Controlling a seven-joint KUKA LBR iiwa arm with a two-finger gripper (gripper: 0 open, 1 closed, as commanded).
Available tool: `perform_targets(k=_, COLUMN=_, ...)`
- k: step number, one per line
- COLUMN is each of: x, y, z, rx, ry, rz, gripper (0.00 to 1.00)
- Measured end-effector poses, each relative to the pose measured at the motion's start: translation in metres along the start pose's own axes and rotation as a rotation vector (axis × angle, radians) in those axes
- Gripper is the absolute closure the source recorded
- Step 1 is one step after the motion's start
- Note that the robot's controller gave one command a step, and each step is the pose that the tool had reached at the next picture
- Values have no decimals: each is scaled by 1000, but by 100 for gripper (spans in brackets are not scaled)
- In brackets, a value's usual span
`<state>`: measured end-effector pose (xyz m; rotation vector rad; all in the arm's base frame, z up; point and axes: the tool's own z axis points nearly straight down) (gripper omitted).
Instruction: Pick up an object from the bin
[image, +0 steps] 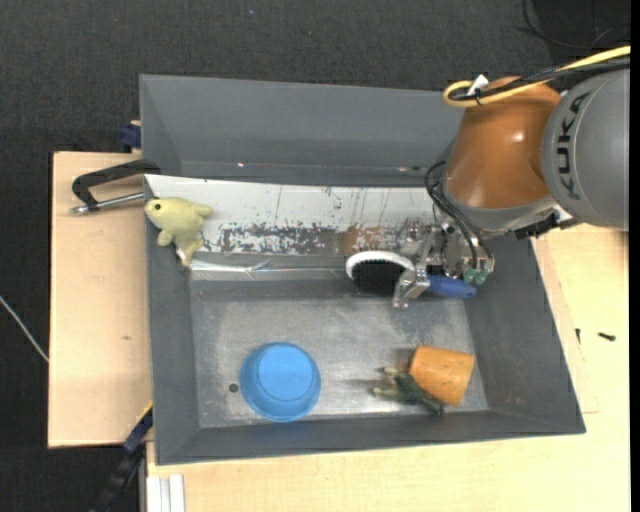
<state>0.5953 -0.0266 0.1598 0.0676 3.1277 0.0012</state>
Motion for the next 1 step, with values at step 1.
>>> perform_targets(k=1, x=-2, y=1, z=-39, rx=0, ry=3, rz=0, gripper=100)
